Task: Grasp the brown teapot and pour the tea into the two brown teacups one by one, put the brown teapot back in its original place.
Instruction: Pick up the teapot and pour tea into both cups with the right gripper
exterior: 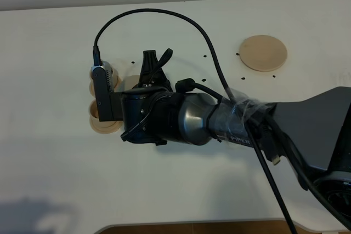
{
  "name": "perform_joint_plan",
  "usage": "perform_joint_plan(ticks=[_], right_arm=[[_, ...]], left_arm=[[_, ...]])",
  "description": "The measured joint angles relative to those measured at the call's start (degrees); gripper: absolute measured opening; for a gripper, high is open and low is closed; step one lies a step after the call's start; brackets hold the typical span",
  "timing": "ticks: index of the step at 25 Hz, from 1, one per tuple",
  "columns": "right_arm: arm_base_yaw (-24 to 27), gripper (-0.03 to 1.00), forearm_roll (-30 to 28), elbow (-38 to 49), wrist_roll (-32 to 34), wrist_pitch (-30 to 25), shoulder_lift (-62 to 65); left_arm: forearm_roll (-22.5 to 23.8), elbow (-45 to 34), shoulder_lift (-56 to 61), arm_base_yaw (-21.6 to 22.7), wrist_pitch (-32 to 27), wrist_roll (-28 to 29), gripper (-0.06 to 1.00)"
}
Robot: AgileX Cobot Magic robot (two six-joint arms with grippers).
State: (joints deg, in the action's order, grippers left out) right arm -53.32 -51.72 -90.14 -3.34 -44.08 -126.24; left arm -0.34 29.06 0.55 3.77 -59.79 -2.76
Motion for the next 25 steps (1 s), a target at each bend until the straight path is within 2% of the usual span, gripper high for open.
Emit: perform_joint_plan(ticks=[12,25], right_arm=[[-1.22,0.12,-5.2,-0.12,0.04,-1.91,-0.13],[-3.42,0.12,-13.42,-0.19,-0.01,-2.92,-0.89]], left_arm=[[0.0,0.0,0.0,0.0,0.0,0.0,0.55],[0.0,0.0,0.0,0.0,0.0,0.0,0.55]])
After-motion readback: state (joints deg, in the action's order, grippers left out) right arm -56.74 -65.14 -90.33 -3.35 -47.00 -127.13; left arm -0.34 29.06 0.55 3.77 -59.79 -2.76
